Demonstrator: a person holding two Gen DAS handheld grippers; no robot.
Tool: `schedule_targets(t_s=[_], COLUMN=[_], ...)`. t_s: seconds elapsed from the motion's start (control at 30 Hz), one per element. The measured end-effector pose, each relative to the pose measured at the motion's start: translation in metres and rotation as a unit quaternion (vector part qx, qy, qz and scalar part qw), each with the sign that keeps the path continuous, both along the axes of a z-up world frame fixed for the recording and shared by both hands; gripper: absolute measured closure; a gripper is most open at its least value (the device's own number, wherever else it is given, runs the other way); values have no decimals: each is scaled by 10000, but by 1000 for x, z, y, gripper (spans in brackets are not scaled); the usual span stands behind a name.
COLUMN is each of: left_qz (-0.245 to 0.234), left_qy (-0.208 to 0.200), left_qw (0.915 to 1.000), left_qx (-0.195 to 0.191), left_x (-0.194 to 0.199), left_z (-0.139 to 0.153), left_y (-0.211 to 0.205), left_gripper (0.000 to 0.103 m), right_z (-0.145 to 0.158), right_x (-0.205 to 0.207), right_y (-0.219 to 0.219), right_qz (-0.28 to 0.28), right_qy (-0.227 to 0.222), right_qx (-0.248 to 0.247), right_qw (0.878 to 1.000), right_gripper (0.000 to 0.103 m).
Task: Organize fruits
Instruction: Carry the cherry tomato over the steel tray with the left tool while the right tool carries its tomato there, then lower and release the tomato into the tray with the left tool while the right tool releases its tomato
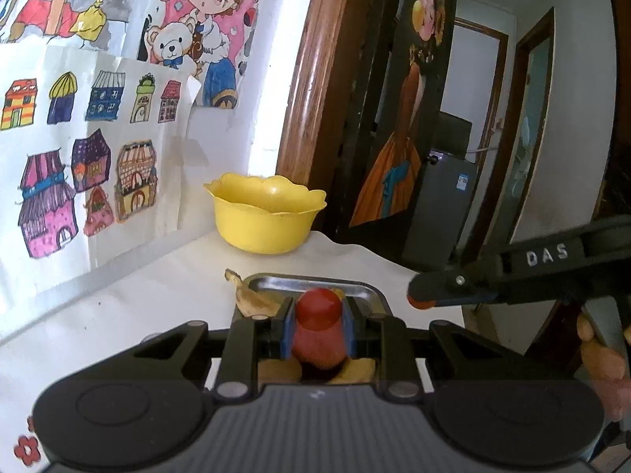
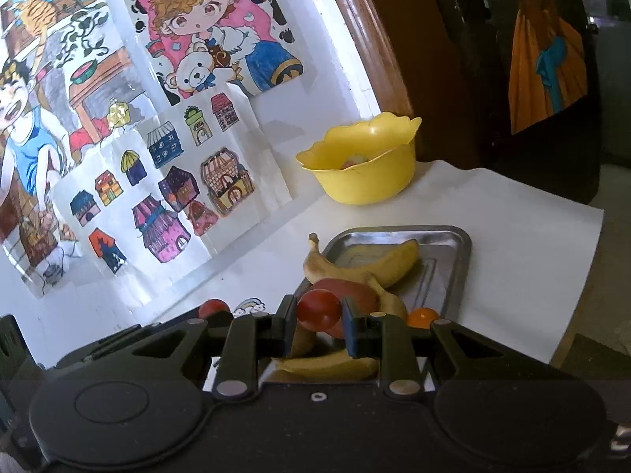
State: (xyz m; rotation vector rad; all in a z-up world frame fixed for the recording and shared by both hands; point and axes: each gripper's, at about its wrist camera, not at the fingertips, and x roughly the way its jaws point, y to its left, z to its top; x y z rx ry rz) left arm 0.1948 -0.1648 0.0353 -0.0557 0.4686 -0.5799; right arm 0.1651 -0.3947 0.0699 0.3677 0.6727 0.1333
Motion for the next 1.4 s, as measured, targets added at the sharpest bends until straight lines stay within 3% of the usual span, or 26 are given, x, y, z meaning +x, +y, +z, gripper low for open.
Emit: schedule_targets(t_s=[0.4,0.77,1.0,1.4], left_qz=[288,431,468,328], left_qy=[-10,45,176,254], left_qw=[9996,9989,9985,9983], left_qx=[0,150,233,413], left_x=[-20,-20,-16,-16], left_z=[-19,-43,-63,-77], left_y=[12,28,34,28], left_gripper=[76,76,76,76], right_z=[-31,-60,-78,-92], right_x=[-29,-45,-50,-50], right_y=[12,56,70,79], right_qz=[-74,1,-226,-263], right_qy=[-339,-1020,-1323,-1259], right_qx=[-113,-944,-1180,-1509], right_qw=[9993,9903,9839,9801], right_gripper=[77,77,77,77])
